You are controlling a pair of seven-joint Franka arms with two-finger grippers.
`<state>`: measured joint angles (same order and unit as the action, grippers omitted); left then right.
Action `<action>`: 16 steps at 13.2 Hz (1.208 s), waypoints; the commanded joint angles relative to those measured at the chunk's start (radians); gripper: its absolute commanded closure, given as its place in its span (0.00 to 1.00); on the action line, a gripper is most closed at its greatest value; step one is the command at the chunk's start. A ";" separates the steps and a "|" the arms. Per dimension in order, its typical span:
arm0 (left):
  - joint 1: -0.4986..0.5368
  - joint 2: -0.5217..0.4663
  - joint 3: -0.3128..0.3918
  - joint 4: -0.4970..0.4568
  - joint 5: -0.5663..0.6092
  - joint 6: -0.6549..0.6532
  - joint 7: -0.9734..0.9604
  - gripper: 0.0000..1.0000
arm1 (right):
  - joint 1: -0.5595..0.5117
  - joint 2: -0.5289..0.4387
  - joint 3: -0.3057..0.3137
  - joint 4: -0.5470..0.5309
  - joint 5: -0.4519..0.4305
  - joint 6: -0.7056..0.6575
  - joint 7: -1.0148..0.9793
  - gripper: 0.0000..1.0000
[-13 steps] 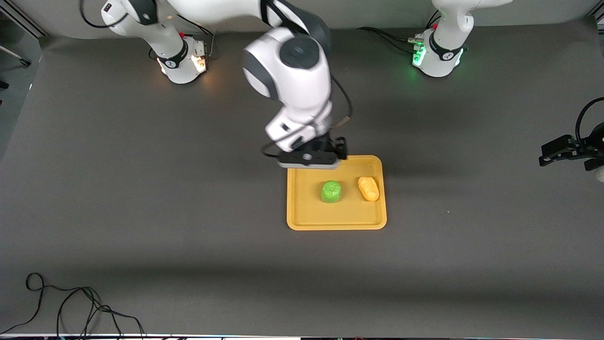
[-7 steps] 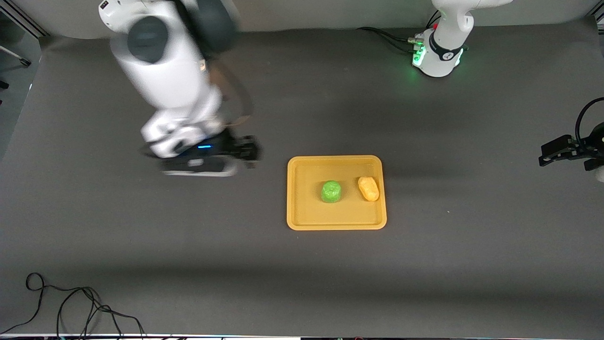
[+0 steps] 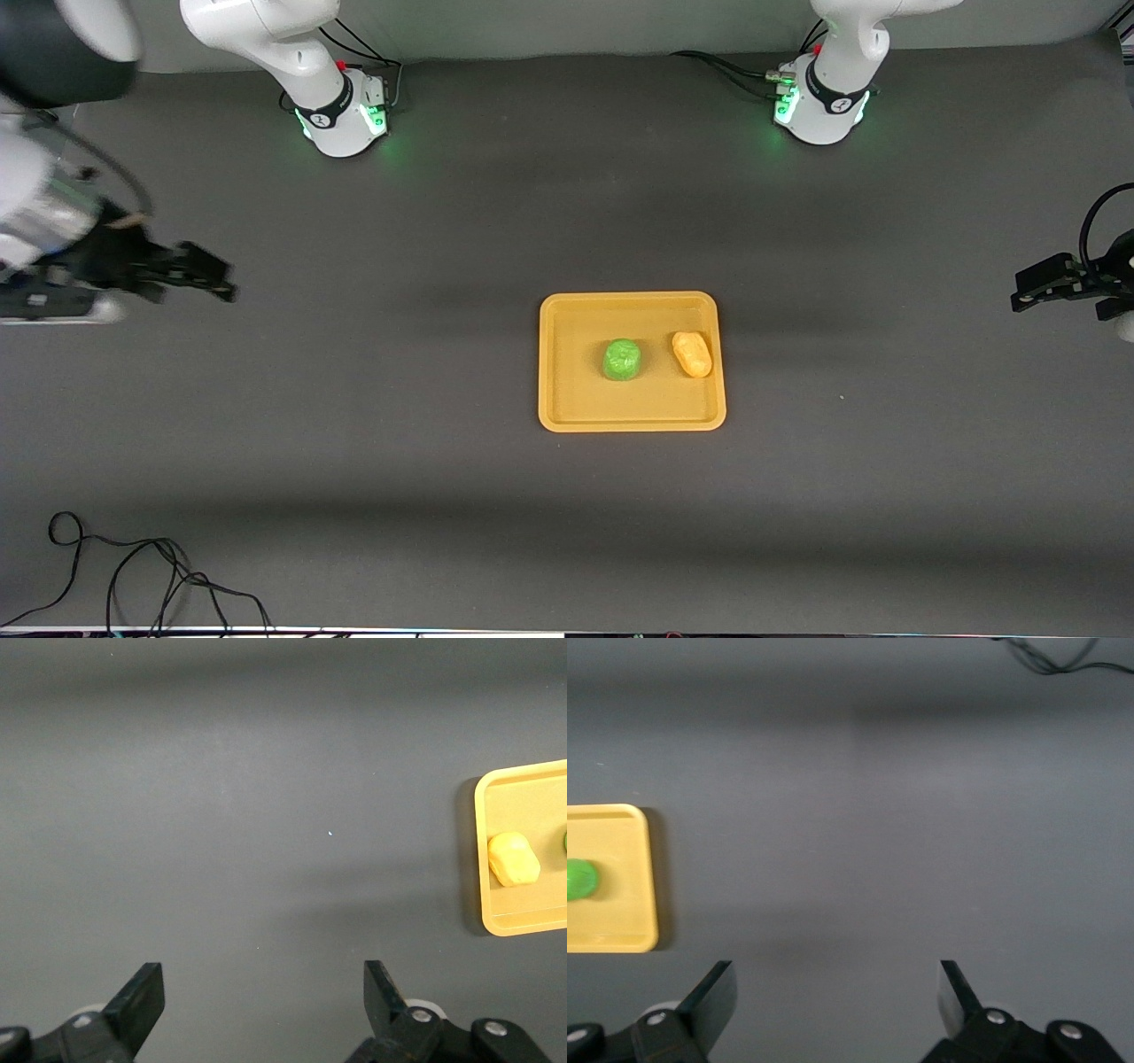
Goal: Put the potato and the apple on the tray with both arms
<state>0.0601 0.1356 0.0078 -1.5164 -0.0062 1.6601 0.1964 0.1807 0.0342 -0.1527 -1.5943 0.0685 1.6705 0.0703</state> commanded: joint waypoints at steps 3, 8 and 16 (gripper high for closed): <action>0.003 -0.005 -0.003 -0.004 0.005 -0.002 0.014 0.00 | -0.165 -0.042 0.047 -0.035 -0.025 -0.005 -0.145 0.00; 0.004 -0.004 -0.002 -0.002 0.005 -0.009 0.015 0.00 | -0.219 -0.043 0.127 -0.029 -0.058 -0.023 -0.133 0.00; 0.000 -0.004 -0.003 -0.004 0.005 -0.010 0.014 0.00 | -0.204 -0.037 0.122 -0.023 -0.058 -0.025 -0.132 0.00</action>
<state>0.0601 0.1358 0.0076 -1.5196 -0.0062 1.6586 0.1974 -0.0267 0.0131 -0.0266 -1.6091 0.0267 1.6520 -0.0609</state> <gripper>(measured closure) 0.000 0.000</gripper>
